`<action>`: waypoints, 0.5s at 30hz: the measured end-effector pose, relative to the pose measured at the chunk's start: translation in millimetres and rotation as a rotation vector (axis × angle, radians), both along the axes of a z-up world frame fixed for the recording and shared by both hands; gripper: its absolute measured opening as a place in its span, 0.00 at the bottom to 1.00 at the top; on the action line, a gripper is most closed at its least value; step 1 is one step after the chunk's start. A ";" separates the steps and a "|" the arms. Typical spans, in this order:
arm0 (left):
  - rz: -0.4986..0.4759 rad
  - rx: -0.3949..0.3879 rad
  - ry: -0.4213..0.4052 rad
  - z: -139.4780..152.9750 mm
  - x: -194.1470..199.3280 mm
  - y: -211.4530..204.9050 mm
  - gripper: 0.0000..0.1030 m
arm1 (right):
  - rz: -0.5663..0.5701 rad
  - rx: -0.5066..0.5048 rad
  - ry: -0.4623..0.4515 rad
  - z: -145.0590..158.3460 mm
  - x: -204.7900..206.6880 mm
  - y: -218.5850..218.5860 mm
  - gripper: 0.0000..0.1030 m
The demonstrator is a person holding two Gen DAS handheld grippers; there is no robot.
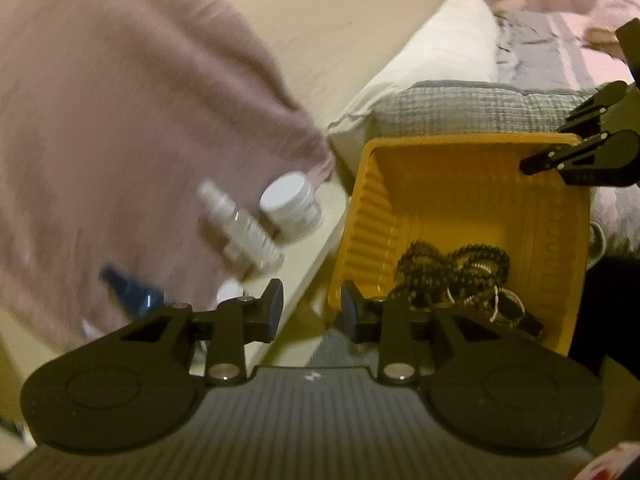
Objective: Organize jewelry
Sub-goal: 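Open the left gripper over the tray and move it down toward the rug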
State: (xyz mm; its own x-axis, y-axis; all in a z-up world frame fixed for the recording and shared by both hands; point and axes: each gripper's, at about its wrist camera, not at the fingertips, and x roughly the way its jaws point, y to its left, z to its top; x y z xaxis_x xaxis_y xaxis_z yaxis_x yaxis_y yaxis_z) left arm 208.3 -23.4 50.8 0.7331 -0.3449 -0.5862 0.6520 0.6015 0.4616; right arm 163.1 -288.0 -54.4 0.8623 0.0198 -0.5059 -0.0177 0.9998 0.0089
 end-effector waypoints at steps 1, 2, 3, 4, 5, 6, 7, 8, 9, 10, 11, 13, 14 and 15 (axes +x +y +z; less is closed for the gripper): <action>0.017 -0.010 0.003 -2.7 -2.7 5.7 0.29 | 0.000 -0.001 0.000 -0.1 0.1 0.2 0.06; 0.033 -0.022 0.004 -5.4 -5.3 11.3 0.29 | 0.001 -0.003 -0.001 -0.3 -0.2 0.7 0.07; 0.049 -0.034 0.006 -8.1 -7.6 16.8 0.29 | 0.001 -0.003 -0.001 -0.4 0.2 0.9 0.06; 0.068 -0.046 0.012 -10.9 -9.6 22.6 0.29 | 0.001 -0.002 0.000 -0.3 0.3 0.8 0.06; 0.085 -0.055 0.019 -13.7 -11.3 27.8 0.29 | 0.001 -0.002 0.000 -0.5 0.3 0.9 0.06; 0.104 -0.060 0.023 -17.0 -12.8 32.9 0.29 | 0.001 -0.003 0.000 -0.7 0.1 1.3 0.06; 0.125 -0.062 0.024 -20.3 -14.5 38.2 0.29 | 0.001 -0.004 0.000 -0.6 0.3 1.2 0.07; 0.150 -0.064 0.025 -23.6 -15.4 43.2 0.29 | 0.001 -0.003 0.000 -0.3 0.3 1.0 0.06; 0.175 -0.067 0.027 -27.1 -15.8 48.3 0.29 | 0.001 -0.002 0.000 -0.2 0.3 0.9 0.06; 0.200 -0.073 0.027 -30.9 -17.2 54.3 0.30 | 0.002 -0.002 -0.001 -0.3 0.3 0.9 0.06; 0.225 -0.082 0.030 -34.3 -18.5 60.2 0.30 | 0.001 -0.002 -0.001 -0.4 0.3 1.1 0.06; 0.272 -0.094 0.040 -42.3 -20.9 70.7 0.30 | 0.000 -0.003 -0.001 -0.5 0.3 1.2 0.06; 0.293 -0.095 0.047 -47.4 -22.4 75.5 0.30 | 0.001 -0.004 -0.001 -0.4 0.3 1.1 0.06; 0.311 -0.096 0.052 -52.2 -24.5 79.6 0.30 | 0.001 -0.003 0.000 -0.3 0.4 0.8 0.06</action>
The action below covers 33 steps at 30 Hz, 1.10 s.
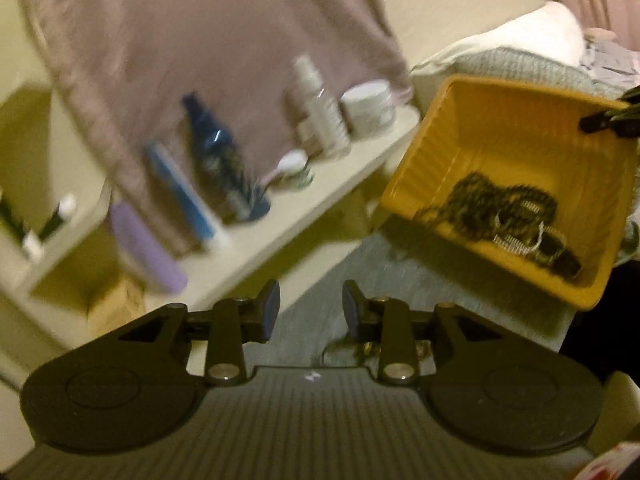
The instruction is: Organize jewelry
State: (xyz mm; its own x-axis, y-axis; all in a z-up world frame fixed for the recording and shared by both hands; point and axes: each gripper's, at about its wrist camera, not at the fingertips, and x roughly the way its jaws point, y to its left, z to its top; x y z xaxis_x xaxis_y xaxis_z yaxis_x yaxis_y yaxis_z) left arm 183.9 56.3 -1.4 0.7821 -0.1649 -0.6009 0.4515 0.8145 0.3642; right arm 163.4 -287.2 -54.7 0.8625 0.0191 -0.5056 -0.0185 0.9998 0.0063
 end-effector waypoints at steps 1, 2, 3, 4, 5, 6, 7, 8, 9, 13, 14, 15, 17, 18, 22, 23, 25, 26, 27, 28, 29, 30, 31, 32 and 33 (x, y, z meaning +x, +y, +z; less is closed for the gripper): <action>0.018 0.000 0.006 -4.8 -1.1 3.6 0.30 | 0.000 -0.001 0.000 0.0 0.0 0.0 0.06; 0.035 -0.002 0.014 -9.8 -2.4 7.1 0.30 | 0.000 -0.001 0.001 -0.3 -0.1 0.3 0.06; 0.051 -0.004 0.021 -14.6 -3.6 10.1 0.30 | 0.000 0.000 0.000 0.0 0.0 0.1 0.06; 0.065 -0.006 0.025 -19.0 -5.2 12.6 0.30 | 0.000 -0.001 0.001 -0.3 -0.1 0.6 0.06; 0.077 -0.009 0.032 -23.8 -5.7 14.6 0.30 | 0.000 -0.002 0.001 -0.2 0.0 0.3 0.06; 0.085 -0.011 0.040 -28.5 -6.1 15.6 0.30 | 0.000 -0.002 0.002 -0.3 0.0 0.5 0.06; 0.087 -0.009 0.045 -33.4 -7.3 15.6 0.30 | 0.000 -0.003 0.001 -0.3 -0.2 0.2 0.06; 0.086 -0.005 0.052 -38.3 -8.0 15.0 0.30 | 0.000 -0.004 0.002 -0.5 -0.2 0.5 0.06; 0.081 0.003 0.059 -43.4 -9.1 13.8 0.30 | 0.000 -0.004 0.003 -0.6 -0.3 -0.1 0.06; 0.057 0.044 0.085 -62.9 -9.7 5.6 0.30 | -0.001 -0.007 0.005 -1.1 0.1 -0.6 0.07; 0.051 0.048 0.091 -66.6 -8.6 2.8 0.30 | -0.002 -0.008 0.005 -1.3 0.1 -0.7 0.07; 0.047 0.045 0.102 -69.9 -7.2 0.4 0.30 | -0.002 -0.009 0.006 -1.4 0.2 -0.9 0.07; 0.040 0.029 0.121 -74.7 -5.7 -4.3 0.30 | -0.003 -0.011 0.007 -1.6 0.3 -1.0 0.07; 0.032 0.026 0.124 -76.8 -5.1 -8.0 0.30 | -0.004 -0.011 0.007 -1.6 0.6 -1.0 0.07; 0.017 -0.001 0.142 -82.2 -3.4 -20.9 0.30 | -0.006 -0.014 0.010 -2.3 0.9 -1.3 0.07; 0.025 -0.019 0.150 -82.8 -2.2 -23.0 0.30 | -0.007 -0.014 0.011 -2.6 1.1 -1.6 0.07; 0.046 -0.058 0.167 -84.2 0.8 -26.8 0.30 | -0.008 -0.016 0.012 -3.2 1.2 -2.1 0.07; 0.061 -0.073 0.175 -85.3 2.3 -28.7 0.30 | -0.009 -0.016 0.013 -3.6 1.3 -2.4 0.07; 0.080 -0.096 0.187 -86.7 4.6 -29.8 0.29 | -0.009 -0.017 0.014 -3.7 1.6 -2.3 0.07; 0.094 -0.120 0.201 -87.9 7.3 -30.1 0.27 | -0.009 -0.016 0.014 -3.7 1.5 -2.4 0.07; 0.107 -0.143 0.211 -89.1 9.2 -30.3 0.24 | -0.008 -0.017 0.014 -3.7 1.5 -2.4 0.07; 0.119 -0.162 0.218 -90.2 10.8 -30.9 0.23 | -0.008 -0.017 0.014 -3.8 1.6 -2.3 0.07; 0.127 -0.179 0.221 -91.3 12.0 -31.6 0.22 | -0.008 -0.017 0.014 -3.8 1.6 -2.3 0.07; 0.135 -0.190 0.221 -92.0 12.7 -32.3 0.21 | -0.009 -0.017 0.014 -3.8 1.6 -2.5 0.07; 0.141 -0.204 0.222 -92.9 13.2 -32.9 0.20 | -0.009 -0.017 0.015 -3.8 1.6 -2.4 0.07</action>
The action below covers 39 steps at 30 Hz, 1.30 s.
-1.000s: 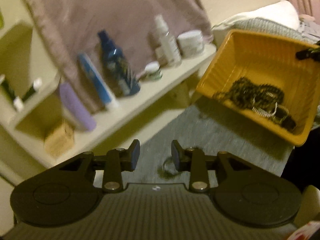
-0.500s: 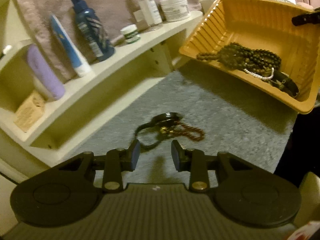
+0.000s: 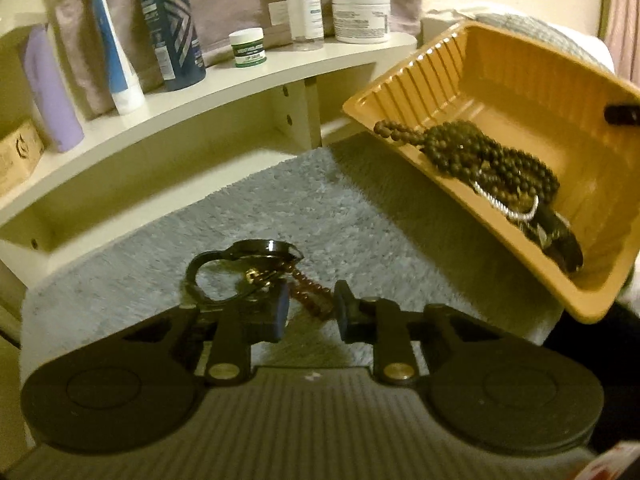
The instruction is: Organize jewelry
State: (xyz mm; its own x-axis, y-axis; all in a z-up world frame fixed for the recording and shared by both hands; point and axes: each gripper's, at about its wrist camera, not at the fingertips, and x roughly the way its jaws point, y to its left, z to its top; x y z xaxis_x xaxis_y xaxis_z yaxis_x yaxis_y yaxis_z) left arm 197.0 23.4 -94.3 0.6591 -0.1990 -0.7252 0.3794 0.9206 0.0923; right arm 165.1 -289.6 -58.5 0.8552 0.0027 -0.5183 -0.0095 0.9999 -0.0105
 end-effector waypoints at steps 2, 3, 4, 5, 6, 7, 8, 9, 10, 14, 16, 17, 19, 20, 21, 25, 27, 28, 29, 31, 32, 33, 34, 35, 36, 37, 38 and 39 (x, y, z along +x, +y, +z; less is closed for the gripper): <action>0.016 -0.025 0.008 -2.5 2.9 -0.8 0.20 | 0.000 0.000 0.000 0.1 -0.1 0.0 0.07; 0.026 -0.034 0.012 -3.8 4.4 -1.1 0.20 | 0.000 0.000 0.000 0.1 -0.1 0.2 0.07; 0.036 -0.042 0.018 -5.3 6.2 -1.5 0.20 | 0.000 -0.001 -0.001 0.2 -0.1 0.2 0.07; 0.044 -0.043 0.024 -6.7 7.3 -2.2 0.20 | 0.000 -0.001 -0.001 0.2 -0.1 0.1 0.07; 0.058 -0.048 0.032 -8.4 9.3 -2.2 0.20 | 0.000 -0.001 -0.001 -0.1 -0.3 -0.3 0.07; 0.072 -0.058 0.039 -9.7 10.9 -1.6 0.20 | 0.000 0.000 -0.001 -0.1 -0.3 -0.3 0.07; 0.086 -0.073 0.045 -10.8 12.2 -0.4 0.20 | 0.000 -0.001 -0.001 -0.1 -0.4 -0.7 0.07; 0.099 -0.085 0.048 -11.8 13.1 0.6 0.20 | 0.001 -0.002 -0.001 -0.1 -0.3 -0.3 0.07; 0.108 -0.094 0.051 -12.4 14.3 1.1 0.20 | 0.001 -0.003 -0.001 -0.7 -0.2 -0.6 0.07; 0.137 -0.104 0.044 -13.1 16.7 2.1 0.16 | 0.002 -0.007 -0.001 -1.7 0.0 -1.7 0.07; 0.143 -0.106 0.038 -13.0 16.6 3.3 0.10 | 0.002 -0.009 0.000 -1.6 0.8 -1.1 0.07; 0.144 -0.105 0.035 -12.9 16.4 3.8 0.08 | 0.002 -0.009 0.000 -1.6 0.8 -1.1 0.07; 0.142 -0.105 0.029 -11.4 15.2 5.5 0.04 | 0.002 -0.009 0.000 -1.7 0.8 -1.2 0.07; 0.137 -0.104 0.025 -10.2 14.2 6.3 0.04 | 0.002 -0.009 0.000 -1.7 0.8 -1.2 0.07; 0.133 -0.101 0.019 -8.5 12.8 7.1 0.04 | 0.002 -0.009 0.000 -1.6 0.8 -1.0 0.07; 0.113 -0.101 0.018 -2.7 5.9 10.6 0.04 | 0.002 -0.008 -0.001 -1.7 0.9 -1.5 0.07; 0.099 -0.103 0.015 -0.2 0.0 10.8 0.04 | 0.002 -0.007 -0.001 -1.8 0.7 -1.5 0.07; 0.089 -0.102 0.015 0.7 -3.4 10.2 0.04 | 0.002 -0.009 -0.001 -1.0 0.7 -0.2 0.07; 0.079 -0.100 0.015 1.2 -6.6 9.3 0.04 | 0.003 -0.007 -0.001 -1.0 0.7 -0.5 0.07; 0.063 -0.093 0.016 1.0 -13.0 7.8 0.04 | 0.003 -0.009 -0.001 -1.0 0.7 0.0 0.07; 0.055 -0.090 0.016 0.8 -15.7 7.0 0.04 | 0.002 -0.009 -0.001 -1.1 0.7 -0.1 0.07; 0.052 -0.083 0.015 0.4 -17.3 6.1 0.04 | 0.003 -0.008 -0.001 -0.9 0.6 -0.2 0.07; 0.049 -0.075 0.017 -0.3 -17.9 5.1 0.04 | 0.003 -0.008 -0.001 -1.0 0.7 -0.1 0.07; 0.047 -0.071 0.020 -1.5 -17.8 4.4 0.04 | 0.003 -0.009 -0.002 -1.1 0.7 -0.1 0.07; 0.049 -0.067 0.021 -2.5 -17.5 4.3 0.04 | 0.003 -0.009 -0.001 -1.2 0.9 -0.3 0.07; 0.054 -0.059 0.022 -3.6 -17.1 4.1 0.05 | 0.003 -0.008 -0.001 -0.9 0.7 -0.2 0.07; 0.057 -0.054 0.024 -4.7 -16.8 4.3 0.06 | 0.003 -0.007 -0.001 -1.0 0.5 -0.2 0.07; 0.061 -0.052 0.026 -5.5 -16.6 4.6 0.07 | 0.003 -0.009 -0.002 -1.0 0.7 0.1 0.07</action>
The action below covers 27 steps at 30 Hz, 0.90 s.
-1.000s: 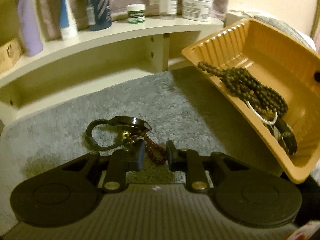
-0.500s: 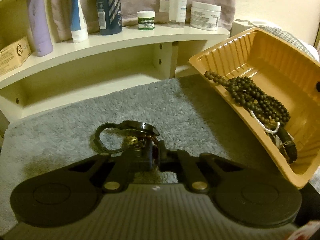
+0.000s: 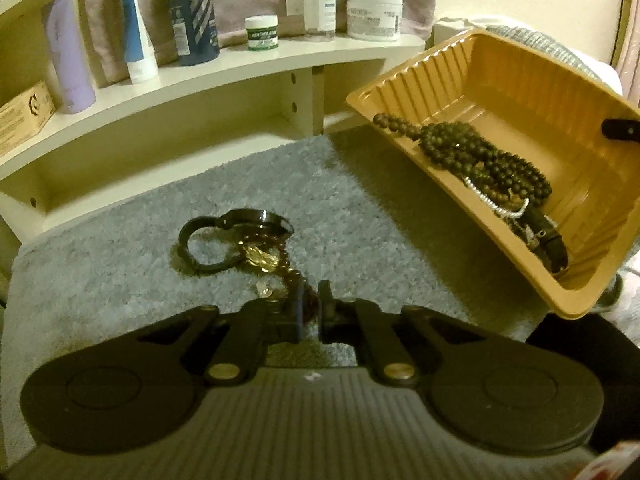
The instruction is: Organize jewelry
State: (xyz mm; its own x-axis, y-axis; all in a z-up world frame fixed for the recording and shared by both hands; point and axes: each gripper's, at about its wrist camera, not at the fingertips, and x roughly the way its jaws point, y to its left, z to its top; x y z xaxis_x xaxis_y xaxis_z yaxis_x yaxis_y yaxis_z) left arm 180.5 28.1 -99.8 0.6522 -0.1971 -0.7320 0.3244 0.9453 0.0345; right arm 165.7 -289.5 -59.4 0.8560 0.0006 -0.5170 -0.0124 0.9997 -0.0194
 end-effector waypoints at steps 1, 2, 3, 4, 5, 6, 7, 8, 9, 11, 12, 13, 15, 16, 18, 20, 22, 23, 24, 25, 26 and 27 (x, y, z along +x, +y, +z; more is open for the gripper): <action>0.004 0.002 -0.002 -0.6 -0.1 0.1 0.10 | 0.000 -0.001 0.000 0.1 0.1 -0.1 0.07; 0.009 0.011 -0.004 -1.4 -0.1 0.2 0.14 | -0.001 -0.001 0.000 -0.1 0.2 -0.4 0.07; 0.011 0.016 -0.004 -2.5 0.3 0.0 0.14 | -0.001 0.001 0.000 0.2 0.0 -0.1 0.07; 0.010 0.015 0.002 -3.7 1.2 0.1 0.15 | -0.001 0.000 0.000 0.2 0.0 0.0 0.07; 0.011 0.015 0.008 -5.3 2.1 -0.3 0.16 | -0.001 -0.001 0.000 0.1 0.0 -0.1 0.07; 0.011 0.020 0.007 -6.5 2.2 -0.3 0.17 | -0.001 -0.002 0.000 0.1 0.0 -0.3 0.07; 0.011 0.023 0.002 -7.2 2.1 -0.6 0.17 | -0.001 -0.001 0.001 0.2 -0.1 -0.1 0.07; 0.012 0.025 0.001 -7.5 2.1 -1.1 0.17 | -0.001 0.000 0.001 0.1 -0.1 0.0 0.07; 0.014 0.027 0.002 -7.4 2.1 -1.5 0.17 | -0.001 -0.001 0.001 0.2 -0.2 0.4 0.07; 0.010 0.029 0.009 -6.6 2.7 -1.8 0.14 | -0.002 0.001 0.001 0.3 -0.1 0.1 0.07; 0.000 0.023 0.014 -5.9 3.2 -1.5 0.10 | -0.002 0.001 0.001 0.3 -0.2 0.4 0.07; -0.005 0.018 0.018 -4.9 3.8 -1.3 0.05 | -0.002 0.000 0.000 0.3 -0.2 0.3 0.07; -0.012 0.031 0.006 -1.9 2.4 -1.5 0.04 | -0.002 0.001 0.001 0.3 -0.2 -0.1 0.07; -0.016 0.032 0.001 0.0 1.7 -1.4 0.04 | -0.002 0.001 0.001 0.3 -0.1 0.3 0.07; -0.021 0.022 -0.010 5.1 0.6 0.7 0.04 | -0.002 0.000 0.001 0.2 -0.1 0.3 0.07; -0.024 0.020 -0.024 11.5 -0.1 2.6 0.04 | -0.001 0.001 0.001 0.5 -0.1 0.0 0.07; -0.024 0.011 -0.040 20.4 0.4 6.1 0.04 | 0.000 0.000 0.000 0.3 0.0 0.3 0.07; -0.026 0.007 -0.049 25.9 0.9 8.2 0.04 | 0.000 0.000 0.000 0.4 0.0 0.4 0.07; -0.028 0.001 -0.058 31.2 1.6 10.4 0.04 | 0.000 0.000 0.000 0.4 0.1 0.5 0.07; -0.030 -0.006 -0.063 37.2 2.8 13.1 0.04 | 0.000 0.000 0.000 0.4 0.0 0.7 0.07; -0.033 -0.013 -0.069 43.4 3.6 15.9 0.04 | 0.000 -0.001 0.000 0.3 0.0 0.7 0.07; -0.034 -0.018 -0.075 48.6 4.7 17.9 0.04 | 0.000 0.000 0.000 0.5 0.0 0.6 0.07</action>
State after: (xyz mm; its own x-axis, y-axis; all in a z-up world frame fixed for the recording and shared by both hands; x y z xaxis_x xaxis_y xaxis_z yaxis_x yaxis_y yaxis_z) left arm 185.2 46.0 -51.2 0.6974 -0.2328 -0.6778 0.3539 0.9343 0.0433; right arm 165.8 -288.9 -59.0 0.8561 0.0001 -0.5169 -0.0119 0.9997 -0.0196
